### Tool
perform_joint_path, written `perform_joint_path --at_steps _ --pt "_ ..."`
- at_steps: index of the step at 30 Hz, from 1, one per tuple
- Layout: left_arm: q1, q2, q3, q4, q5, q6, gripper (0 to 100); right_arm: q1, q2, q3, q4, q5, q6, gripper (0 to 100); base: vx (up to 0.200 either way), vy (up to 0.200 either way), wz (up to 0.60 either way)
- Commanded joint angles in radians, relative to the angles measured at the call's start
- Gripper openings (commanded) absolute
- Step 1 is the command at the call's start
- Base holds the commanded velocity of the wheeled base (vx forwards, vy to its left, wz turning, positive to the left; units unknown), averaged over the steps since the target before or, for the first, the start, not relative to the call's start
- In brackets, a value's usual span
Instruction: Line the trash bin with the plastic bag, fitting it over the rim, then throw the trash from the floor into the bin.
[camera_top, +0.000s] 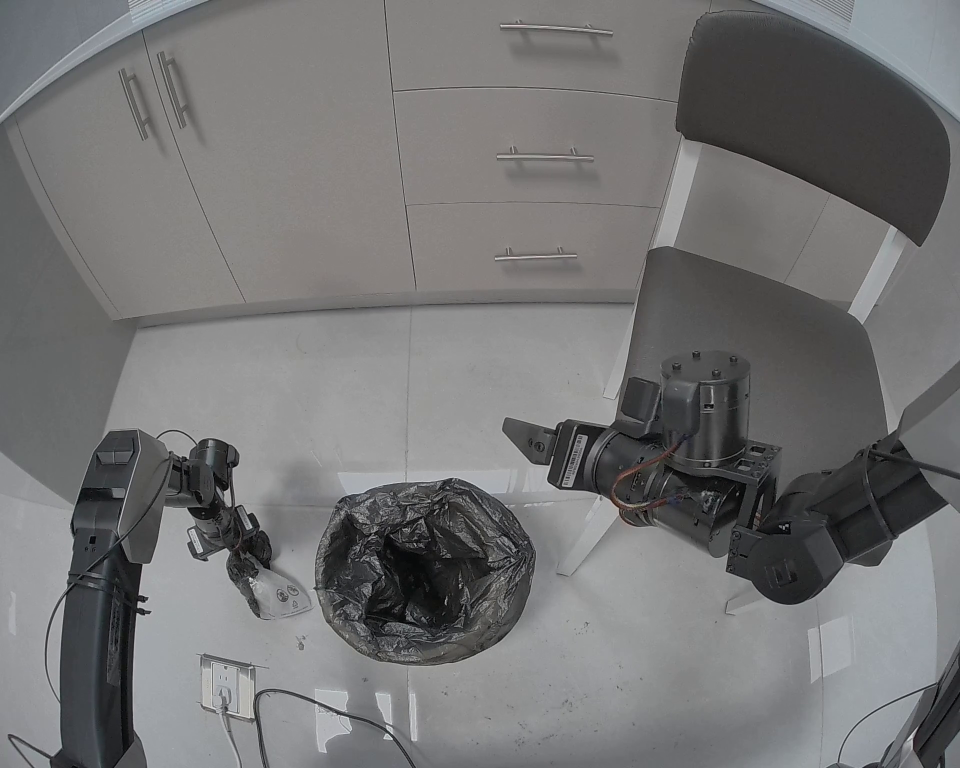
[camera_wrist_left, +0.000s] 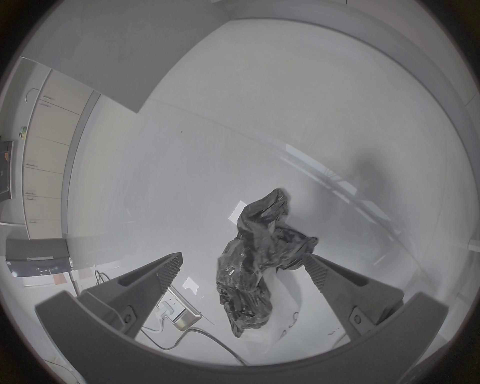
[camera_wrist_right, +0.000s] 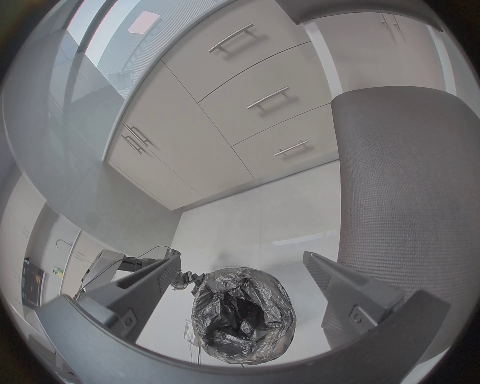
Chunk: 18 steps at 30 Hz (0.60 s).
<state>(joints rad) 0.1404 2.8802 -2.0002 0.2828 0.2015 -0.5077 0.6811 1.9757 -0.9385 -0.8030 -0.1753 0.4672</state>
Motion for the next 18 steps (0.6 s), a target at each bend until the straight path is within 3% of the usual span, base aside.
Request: perform_joint_path --at_steps 1,18 --pt "0.002 0.03 0.0 0.003 0.001 0.001 100 0.0 0.014 0.0 0.002 0.0 0.001 100 0.0 0.0 0.0" --pt "0.001 0.054 0.0 -0.005 0.033 0.031 100 -0.006 0.034 0.014 -0.099 0.0 -0.004 100 0.0 0.0 0.0"
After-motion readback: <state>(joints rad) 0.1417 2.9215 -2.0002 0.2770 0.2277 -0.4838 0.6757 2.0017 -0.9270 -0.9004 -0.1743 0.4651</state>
